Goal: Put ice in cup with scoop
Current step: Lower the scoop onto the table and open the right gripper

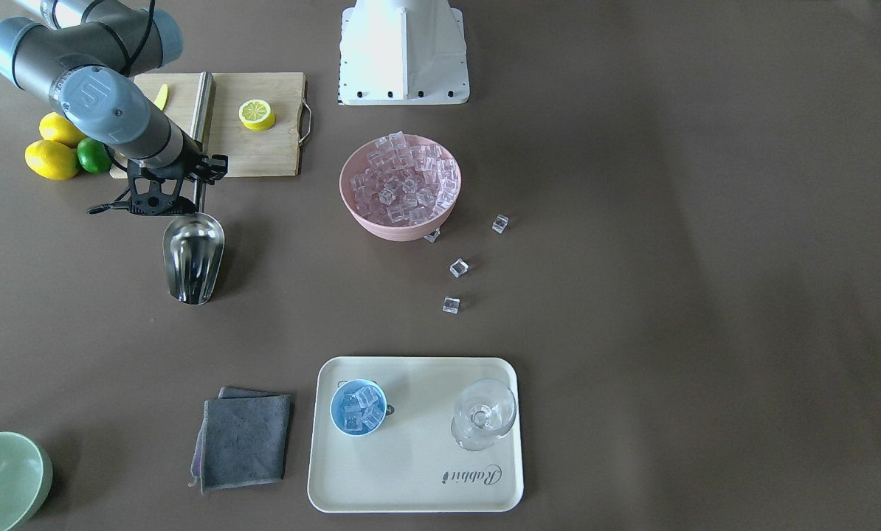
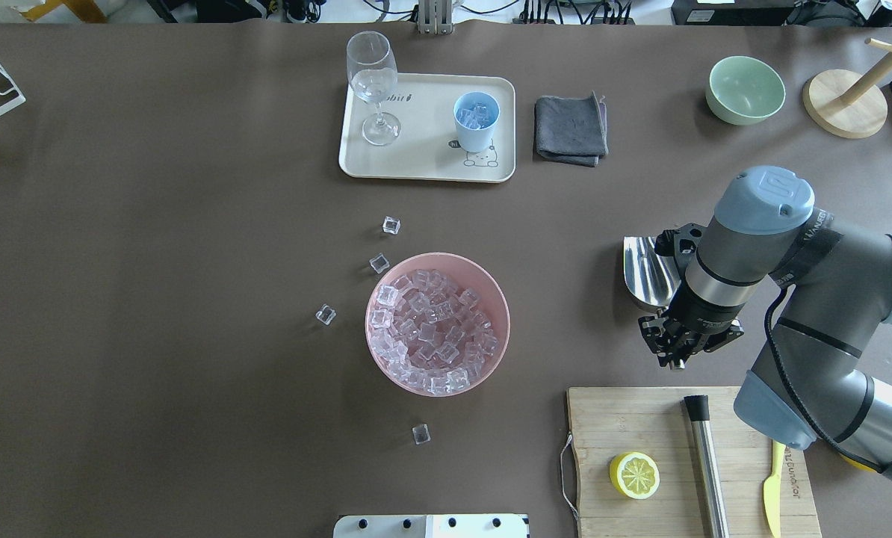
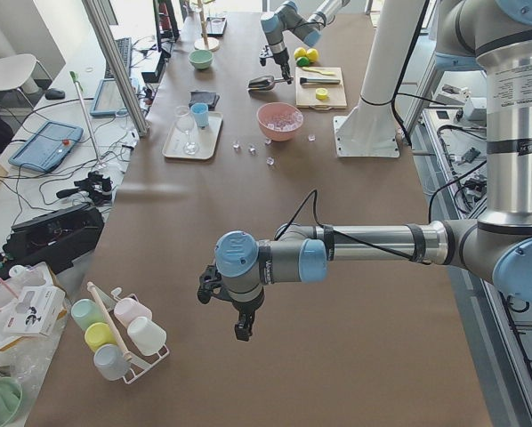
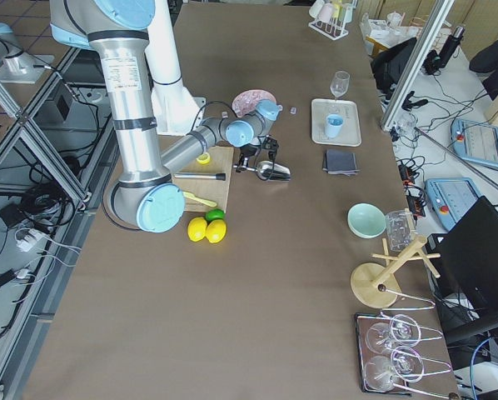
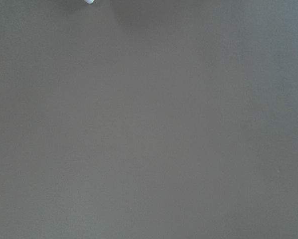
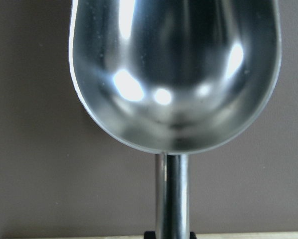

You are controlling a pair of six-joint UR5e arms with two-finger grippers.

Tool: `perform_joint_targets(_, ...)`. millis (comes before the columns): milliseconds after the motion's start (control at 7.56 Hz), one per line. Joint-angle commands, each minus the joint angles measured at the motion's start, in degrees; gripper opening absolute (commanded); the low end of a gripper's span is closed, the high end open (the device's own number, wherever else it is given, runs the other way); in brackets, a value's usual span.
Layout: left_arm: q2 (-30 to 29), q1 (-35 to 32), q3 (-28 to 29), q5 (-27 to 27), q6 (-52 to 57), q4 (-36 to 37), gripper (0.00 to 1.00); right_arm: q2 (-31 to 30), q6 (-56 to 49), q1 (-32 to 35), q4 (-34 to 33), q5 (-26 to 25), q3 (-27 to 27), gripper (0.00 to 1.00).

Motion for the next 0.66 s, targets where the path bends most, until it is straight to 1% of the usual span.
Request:
perform_joint_targets(0, 0.4, 0.0, -0.5, -0.2, 0.0, 0.0, 0.98, 0.5, -0.3, 0.0, 0.0, 0.0, 0.1, 0.99)
perform_joint_targets(529, 0.8, 0.0, -1.0, -0.1, 0.0, 0.0, 0.98, 0.5, -0.4, 1.2, -0.4, 0.5, 1.7, 1.00)
